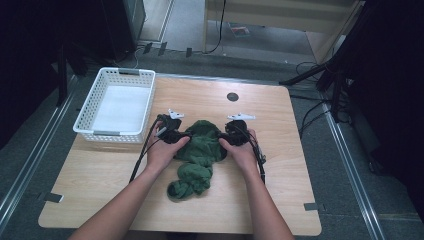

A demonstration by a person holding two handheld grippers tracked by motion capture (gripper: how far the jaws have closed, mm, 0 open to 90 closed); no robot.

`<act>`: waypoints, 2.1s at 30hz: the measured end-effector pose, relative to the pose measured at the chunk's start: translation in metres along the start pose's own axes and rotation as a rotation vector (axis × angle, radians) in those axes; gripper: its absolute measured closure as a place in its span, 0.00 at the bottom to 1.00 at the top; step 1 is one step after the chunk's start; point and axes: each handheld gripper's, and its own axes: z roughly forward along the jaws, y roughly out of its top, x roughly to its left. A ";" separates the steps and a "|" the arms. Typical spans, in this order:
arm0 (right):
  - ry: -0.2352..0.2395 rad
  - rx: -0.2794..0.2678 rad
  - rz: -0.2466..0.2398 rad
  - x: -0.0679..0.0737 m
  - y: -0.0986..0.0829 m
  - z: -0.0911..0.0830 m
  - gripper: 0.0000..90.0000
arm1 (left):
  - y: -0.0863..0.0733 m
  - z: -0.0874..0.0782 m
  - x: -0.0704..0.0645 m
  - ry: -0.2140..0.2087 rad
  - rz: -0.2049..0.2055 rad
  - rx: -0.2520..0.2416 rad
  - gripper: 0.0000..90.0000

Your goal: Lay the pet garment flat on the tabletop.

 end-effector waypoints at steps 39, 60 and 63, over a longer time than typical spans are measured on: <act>0.036 0.000 -0.100 0.010 -0.008 0.021 0.98 | -0.001 0.011 0.005 0.011 0.029 0.047 0.96; 0.182 -0.112 0.038 0.004 -0.056 -0.067 0.68 | -0.044 -0.050 -0.005 -0.108 -0.057 -0.061 0.54; 0.160 -0.061 0.021 0.008 -0.060 -0.057 0.67 | -0.052 -0.043 0.000 -0.118 -0.108 -0.022 0.62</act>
